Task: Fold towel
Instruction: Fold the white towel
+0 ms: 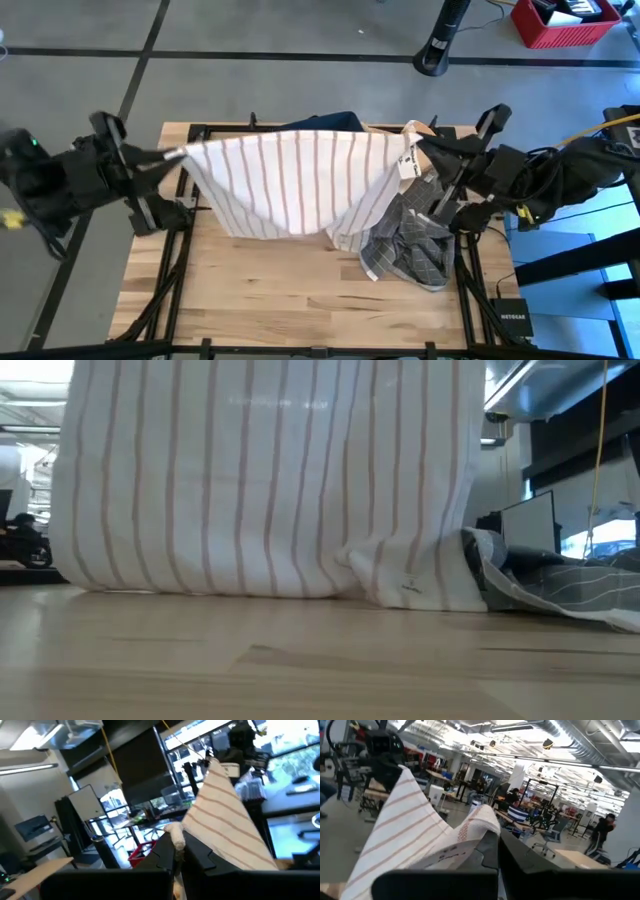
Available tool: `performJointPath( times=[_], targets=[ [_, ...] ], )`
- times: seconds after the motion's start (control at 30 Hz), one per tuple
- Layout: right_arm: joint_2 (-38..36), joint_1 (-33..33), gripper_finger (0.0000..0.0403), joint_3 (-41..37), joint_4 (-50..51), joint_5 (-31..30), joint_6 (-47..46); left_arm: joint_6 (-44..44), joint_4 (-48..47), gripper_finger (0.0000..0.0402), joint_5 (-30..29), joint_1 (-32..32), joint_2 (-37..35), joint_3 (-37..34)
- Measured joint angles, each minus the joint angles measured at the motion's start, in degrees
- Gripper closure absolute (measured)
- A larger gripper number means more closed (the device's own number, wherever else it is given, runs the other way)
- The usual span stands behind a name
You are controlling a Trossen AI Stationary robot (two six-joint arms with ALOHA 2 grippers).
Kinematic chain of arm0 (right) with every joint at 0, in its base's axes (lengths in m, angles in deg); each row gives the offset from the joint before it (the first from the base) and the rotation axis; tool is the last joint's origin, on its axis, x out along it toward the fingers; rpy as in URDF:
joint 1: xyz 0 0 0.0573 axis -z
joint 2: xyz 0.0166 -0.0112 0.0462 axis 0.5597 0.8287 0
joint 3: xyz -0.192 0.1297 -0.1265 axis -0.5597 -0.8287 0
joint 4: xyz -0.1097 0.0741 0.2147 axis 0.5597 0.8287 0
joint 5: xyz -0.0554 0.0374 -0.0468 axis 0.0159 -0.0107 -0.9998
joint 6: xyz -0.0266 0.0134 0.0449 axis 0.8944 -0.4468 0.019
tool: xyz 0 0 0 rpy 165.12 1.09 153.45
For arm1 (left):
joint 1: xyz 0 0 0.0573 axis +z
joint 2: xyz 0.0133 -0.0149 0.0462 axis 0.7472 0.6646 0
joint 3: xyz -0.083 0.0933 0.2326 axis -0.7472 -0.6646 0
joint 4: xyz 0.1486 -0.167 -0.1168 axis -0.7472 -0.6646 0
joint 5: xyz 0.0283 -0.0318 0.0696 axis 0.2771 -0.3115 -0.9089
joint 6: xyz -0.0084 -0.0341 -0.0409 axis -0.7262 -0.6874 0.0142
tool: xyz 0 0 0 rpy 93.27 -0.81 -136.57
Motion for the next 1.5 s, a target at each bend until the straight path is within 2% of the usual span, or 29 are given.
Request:
performJointPath(
  times=[0.23, 0.4, 0.53, 0.8, 0.93, 1.13, 1.3, 1.5],
  targets=[
    [0.3, 0.0, 0.0397, 0.0, -3.3, -0.8, 3.9, 7.1, 7.4, 0.0396, 7.0, 0.2, -0.3, 3.8],
    [0.1, 2.1, 0.0397, 0.0, -8.6, -4.7, 13.2, 12.2, 11.2, 0.0395, 7.7, 0.2, -0.4, 5.6],
    [-0.2, 5.3, 0.0397, 0.0, -13.1, -4.9, 21.8, 13.1, 11.3, 0.0399, 8.7, 0.2, -1.1, 6.8],
    [-0.5, 12.0, 0.0397, 0.0, -24.2, 3.5, 38.6, 17.1, 11.4, 0.0394, 13.2, 3.3, -2.2, 7.2],
    [-1.4, 14.9, 0.0397, 0.0, -23.2, 7.1, 39.1, 20.2, 11.4, 0.0397, 13.2, 5.1, -2.5, 7.2],
    [-1.4, 17.0, 0.0397, 0.0, -21.5, 9.2, 39.1, 23.6, 11.0, 0.0399, 13.2, 6.2, -3.6, 7.1],
    [-1.0, 17.5, 0.0397, 0.0, -18.7, 12.0, 38.8, 23.0, 11.1, 0.0399, 12.8, 6.2, -5.3, 7.1],
    [-0.6, 21.9, 0.0397, -0.1, -16.9, 15.6, 38.9, 25.2, 11.1, 0.04, 13.9, 6.2, -6.1, 7.2]
  ],
)
